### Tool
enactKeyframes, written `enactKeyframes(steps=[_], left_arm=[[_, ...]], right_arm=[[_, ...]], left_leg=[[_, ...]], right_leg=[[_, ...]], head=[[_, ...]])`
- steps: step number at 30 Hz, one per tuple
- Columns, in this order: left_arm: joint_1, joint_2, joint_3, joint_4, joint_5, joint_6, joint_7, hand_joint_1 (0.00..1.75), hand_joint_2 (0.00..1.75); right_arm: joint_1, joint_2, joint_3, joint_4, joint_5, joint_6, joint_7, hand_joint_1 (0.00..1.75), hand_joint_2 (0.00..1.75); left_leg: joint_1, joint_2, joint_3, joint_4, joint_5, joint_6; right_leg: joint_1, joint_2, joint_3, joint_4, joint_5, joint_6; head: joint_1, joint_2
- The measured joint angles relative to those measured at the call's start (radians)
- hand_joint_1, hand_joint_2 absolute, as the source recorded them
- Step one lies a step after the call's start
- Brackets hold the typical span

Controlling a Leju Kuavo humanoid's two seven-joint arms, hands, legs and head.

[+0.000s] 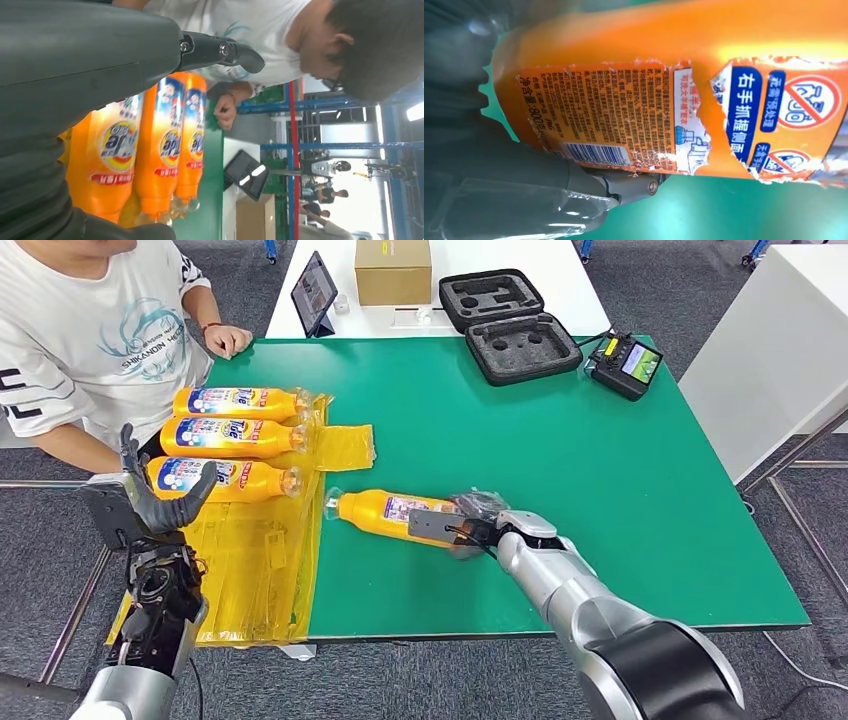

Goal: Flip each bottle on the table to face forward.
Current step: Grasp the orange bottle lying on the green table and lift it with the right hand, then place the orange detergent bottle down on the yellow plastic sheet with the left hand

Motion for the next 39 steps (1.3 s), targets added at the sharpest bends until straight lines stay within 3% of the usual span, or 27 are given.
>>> enactKeyframes(steps=[5,8,16,20,25,28,32,39], left_arm=[[0.059,0.003,0.038,0.008,0.213,-0.141,0.014,0.00,1.75],[0.116,0.012,0.068,-0.009,0.298,-0.176,0.033,0.00,1.75],[0.158,0.027,0.101,-0.028,0.328,-0.184,0.041,0.00,1.75],[0.186,0.034,0.137,-0.051,0.393,-0.179,0.057,0.00,1.75],[0.238,0.038,0.184,-0.107,0.427,-0.240,0.103,0.00,1.75],[0.249,0.030,0.185,-0.136,0.430,-0.299,0.145,0.00,1.75],[0.259,0.009,0.131,-0.176,0.418,-0.372,0.202,0.00,1.75],[0.260,-0.018,-0.090,-0.233,0.373,-0.499,0.291,0.00,1.75]], right_arm=[[0.049,0.014,-0.072,-0.070,-0.218,-0.229,-0.299,1.75,1.75],[0.095,0.022,-0.106,-0.148,-0.331,-0.275,-0.390,1.75,1.75],[0.165,0.026,-0.112,-0.258,-0.394,-0.296,-0.408,1.75,1.75],[0.229,0.024,-0.109,-0.369,-0.535,-0.365,-0.459,1.75,1.75],[0.346,0.014,-0.081,-0.575,-0.680,-0.478,-0.466,1.75,1.75],[0.366,0.008,-0.062,-0.616,-0.720,-0.482,-0.461,1.75,1.75],[0.371,0.008,-0.033,-0.587,-0.744,-0.423,-0.460,1.75,1.75],[0.368,0.074,0.061,-0.406,-0.728,-0.297,-0.463,1.75,1.75]], left_leg=[[0.000,0.001,0.000,0.000,0.000,0.000],[0.000,0.001,-0.001,0.000,-0.001,0.000],[0.000,0.000,-0.003,0.000,0.000,0.000],[0.000,0.000,-0.003,0.000,-0.001,0.000],[0.000,0.000,-0.004,0.000,-0.002,-0.001],[0.000,0.000,-0.004,0.000,-0.003,-0.001],[0.000,0.000,-0.004,0.000,-0.002,-0.001],[0.000,-0.001,-0.004,0.000,-0.002,-0.001]], right_leg=[[0.000,0.000,0.000,0.000,0.000,0.000],[0.000,0.000,-0.002,0.000,-0.001,-0.001],[0.000,-0.001,-0.002,0.000,-0.001,0.000],[0.000,0.000,-0.003,0.000,-0.001,0.000],[0.000,-0.001,-0.004,0.000,-0.003,0.002],[0.000,0.000,-0.004,0.000,-0.003,0.002],[0.000,0.000,-0.004,0.000,-0.003,0.002],[0.000,0.000,-0.004,0.000,-0.002,0.002]], head=[[0.000,0.000],[0.000,0.000],[0.000,0.000],[0.000,0.000],[0.000,0.000],[0.000,0.000],[0.000,0.000],[0.000,0.000]])
